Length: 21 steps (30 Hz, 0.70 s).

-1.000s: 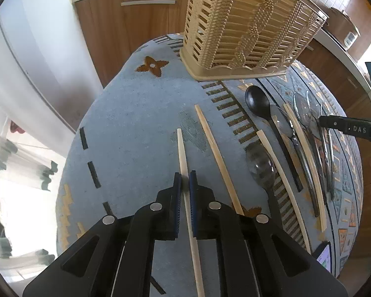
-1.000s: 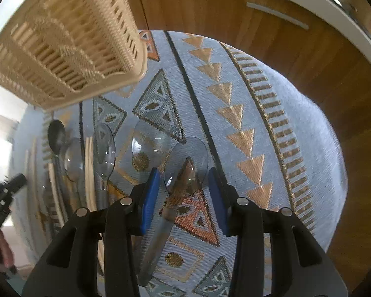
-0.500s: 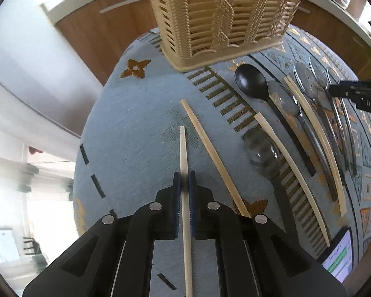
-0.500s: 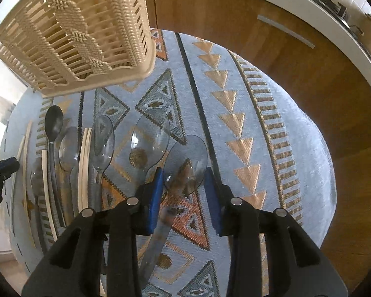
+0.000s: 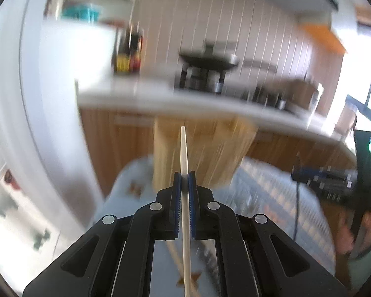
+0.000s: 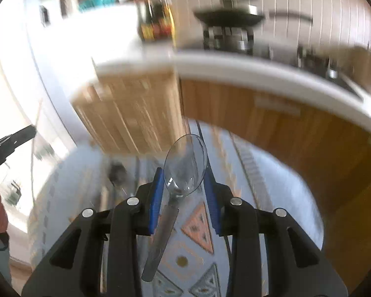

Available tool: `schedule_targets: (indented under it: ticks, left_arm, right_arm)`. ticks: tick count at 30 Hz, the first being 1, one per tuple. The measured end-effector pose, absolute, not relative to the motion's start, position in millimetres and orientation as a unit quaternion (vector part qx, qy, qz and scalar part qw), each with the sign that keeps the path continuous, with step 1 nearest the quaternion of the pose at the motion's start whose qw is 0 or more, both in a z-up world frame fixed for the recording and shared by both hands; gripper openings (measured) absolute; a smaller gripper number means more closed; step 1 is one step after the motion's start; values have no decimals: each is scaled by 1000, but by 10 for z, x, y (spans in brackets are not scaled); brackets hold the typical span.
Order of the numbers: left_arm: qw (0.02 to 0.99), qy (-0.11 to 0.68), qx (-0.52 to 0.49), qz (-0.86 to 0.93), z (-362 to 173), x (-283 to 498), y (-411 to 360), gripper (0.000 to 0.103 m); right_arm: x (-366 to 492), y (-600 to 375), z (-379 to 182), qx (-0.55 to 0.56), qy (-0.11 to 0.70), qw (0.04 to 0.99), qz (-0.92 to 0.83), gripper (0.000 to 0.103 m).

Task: Organize utensils
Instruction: 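Lower the chopstick and clear spoon into the woven caddy and open both tools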

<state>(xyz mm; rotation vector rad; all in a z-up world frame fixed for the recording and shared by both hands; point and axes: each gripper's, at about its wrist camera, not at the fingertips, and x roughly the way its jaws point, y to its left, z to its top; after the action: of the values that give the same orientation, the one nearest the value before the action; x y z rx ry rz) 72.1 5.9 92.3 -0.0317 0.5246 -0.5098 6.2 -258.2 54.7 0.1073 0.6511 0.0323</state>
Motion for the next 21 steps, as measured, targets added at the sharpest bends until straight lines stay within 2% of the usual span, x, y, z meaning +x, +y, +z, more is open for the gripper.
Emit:
schedule_targets:
  ticks: [4, 11, 15, 21]
  left_arm:
    - [954, 163, -56, -247, 1418, 810, 15, 4]
    - [970, 44, -104, -214, 1782, 1065, -233, 4]
    - [979, 2, -107, -176, 1720, 1243, -355, 4]
    - [984, 7, -89, -152, 1424, 1556, -464, 4]
  right_arm:
    - [119, -2531, 1060, 68, 231, 970, 22, 30]
    - [396, -2609, 1648, 88, 111, 990, -21, 30]
    - [705, -2613, 1626, 79, 79, 991, -72, 30]
    - [1056, -2511, 1300, 37, 66, 990, -115, 30]
